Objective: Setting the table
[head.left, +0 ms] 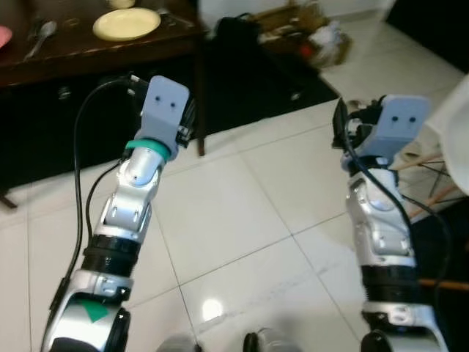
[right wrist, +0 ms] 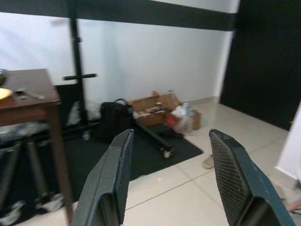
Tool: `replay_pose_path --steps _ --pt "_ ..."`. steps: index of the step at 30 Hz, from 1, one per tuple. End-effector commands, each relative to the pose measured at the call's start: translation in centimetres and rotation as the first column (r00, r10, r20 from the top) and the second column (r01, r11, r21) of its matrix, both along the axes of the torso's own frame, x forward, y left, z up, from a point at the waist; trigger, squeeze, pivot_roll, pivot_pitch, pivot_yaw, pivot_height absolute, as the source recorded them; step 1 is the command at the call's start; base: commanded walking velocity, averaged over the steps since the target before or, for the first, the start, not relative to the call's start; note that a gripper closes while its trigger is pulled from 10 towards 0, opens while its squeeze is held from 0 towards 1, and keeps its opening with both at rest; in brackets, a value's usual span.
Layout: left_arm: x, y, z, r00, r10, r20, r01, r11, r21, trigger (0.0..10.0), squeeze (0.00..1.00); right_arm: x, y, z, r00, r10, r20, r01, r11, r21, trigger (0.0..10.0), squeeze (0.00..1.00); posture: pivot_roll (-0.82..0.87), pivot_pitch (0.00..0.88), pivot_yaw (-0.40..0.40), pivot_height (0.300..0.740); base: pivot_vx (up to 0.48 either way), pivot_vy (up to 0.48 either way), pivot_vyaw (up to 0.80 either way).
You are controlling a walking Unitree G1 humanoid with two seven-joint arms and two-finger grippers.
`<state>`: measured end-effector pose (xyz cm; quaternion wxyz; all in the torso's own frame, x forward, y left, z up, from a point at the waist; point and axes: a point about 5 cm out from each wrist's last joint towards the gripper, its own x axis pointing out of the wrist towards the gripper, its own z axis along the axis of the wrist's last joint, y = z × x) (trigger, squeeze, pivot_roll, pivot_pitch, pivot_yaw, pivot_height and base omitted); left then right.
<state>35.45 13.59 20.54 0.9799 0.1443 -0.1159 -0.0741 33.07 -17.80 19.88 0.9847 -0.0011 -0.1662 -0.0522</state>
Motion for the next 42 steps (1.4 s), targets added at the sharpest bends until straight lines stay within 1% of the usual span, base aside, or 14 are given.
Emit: replay_pose_path --steps 1,6,8,9,10,12,13,16,19,22,30,35,37,42 --pt "0.0 0.5 -0.7 0.999 0.023 -0.023 -0.023 1.0 0.006 10.0 0.0 0.1 0.6 -0.1 1.0 0.025 -0.01 -0.025 1.0 -0.011 10.0 0.0 0.02 0.0 0.057 0.74 0.465 0.0 0.0" --pt "0.0 0.6 -0.6 0.999 0.038 -0.01 -0.038 0.999 0.016 10.0 0.0 0.2 1.1 0.1 0.998 0.066 -0.008 -0.066 0.998 -0.018 10.0 0.0 0.03 0.0 0.057 0.74 0.465 0.0 0.0" --pt "0.0 1.1 -0.4 0.997 0.076 0.006 -0.076 0.997 0.022 10.0 0.0 0.2 2.1 0.3 0.991 0.131 0.002 -0.13 0.991 -0.032 10.0 0.0 0.04 0.0 0.055 0.74 0.465 0.0 0.0" --pt "0.0 1.1 -0.4 0.997 0.076 0.006 -0.076 0.997 0.022 10.0 0.0 0.2 2.1 0.3 0.991 0.131 0.002 -0.13 0.991 -0.032 10.0 0.0 0.04 0.0 0.055 0.74 0.465 0.0 0.0" --pt "0.0 1.4 -0.3 0.996 0.09 0.007 -0.09 0.996 0.021 10.0 0.0 0.2 2.5 0.5 0.988 0.152 0.006 -0.152 0.988 -0.039 10.0 0.0 0.04 0.0 0.055 0.74 0.465 0.0 0.0" --pt "0.0 1.4 -0.3 0.996 0.09 0.007 -0.09 0.996 0.021 10.0 0.0 0.2 2.5 0.5 0.988 0.152 0.006 -0.152 0.988 -0.039 10.0 0.0 0.04 0.0 0.055 0.74 0.465 0.0 0.0" --pt "0.1 1.5 -0.3 0.995 0.098 0.009 -0.098 0.995 0.021 10.0 0.0 0.2 2.8 0.5 0.986 0.168 0.008 -0.168 0.985 -0.04 10.0 0.0 0.04 0.0 0.055 0.74 0.465 0.0 0.46" --pt "0.1 1.6 -0.3 0.995 0.1 0.01 -0.101 0.995 0.021 10.0 0.0 0.2 2.9 0.5 0.986 0.167 0.005 -0.166 0.985 -0.035 10.0 0.0 0.04 0.0 0.055 0.74 0.465 0.0 0.78" --pt "0.1 1.6 -0.3 0.995 0.1 0.01 -0.1 0.995 0.021 10.0 0.0 0.3 2.8 0.5 0.988 0.154 0.003 -0.153 0.988 -0.028 10.0 0.0 0.04 0.0 0.055 0.74 0.465 0.0 0.79" --pt "0.1 1.6 -0.3 0.995 0.1 0.011 -0.1 0.995 0.022 10.0 0.0 0.5 2.2 0.4 0.993 0.118 -0.005 -0.118 0.993 -0.012 10.0 0.0 0.04 0.0 0.055 0.74 0.465 0.0 0.46" --pt "0.2 1.6 -0.2 0.994 0.106 0.015 -0.106 0.994 0.021 10.0 0.0 0.6 2.1 0.4 0.993 0.116 -0.008 -0.116 0.993 -0.012 10.0 0.0 0.04 0.0 0.051 0.74 0.465 0.0 0.43" --pt "0.2 1.6 -0.2 0.994 0.107 0.016 -0.107 0.994 0.022 10.0 0.0 0.7 1.8 0.5 0.996 0.092 -0.008 -0.092 0.996 0.017 10.0 0.0 0.04 0.0 0.051 0.74 0.465 0.0 0.0" --pt "0.3 1.7 -0.2 0.994 0.106 0.013 -0.106 0.994 0.021 10.0 0.0 0.8 1.3 0.6 0.999 0.053 -0.006 -0.053 0.998 0.023 10.0 0.0 0.04 0.0 0.054 0.74 0.465 0.0 0.0" --pt "0.3 1.7 -0.1 0.995 0.101 0.011 -0.102 0.995 0.02 10.0 0.0 0.8 0.6 0.7 1.0 0.004 -0.001 -0.004 1.0 0.028 10.0 0.0 0.04 0.0 0.056 0.74 0.465 0.0 0.0"
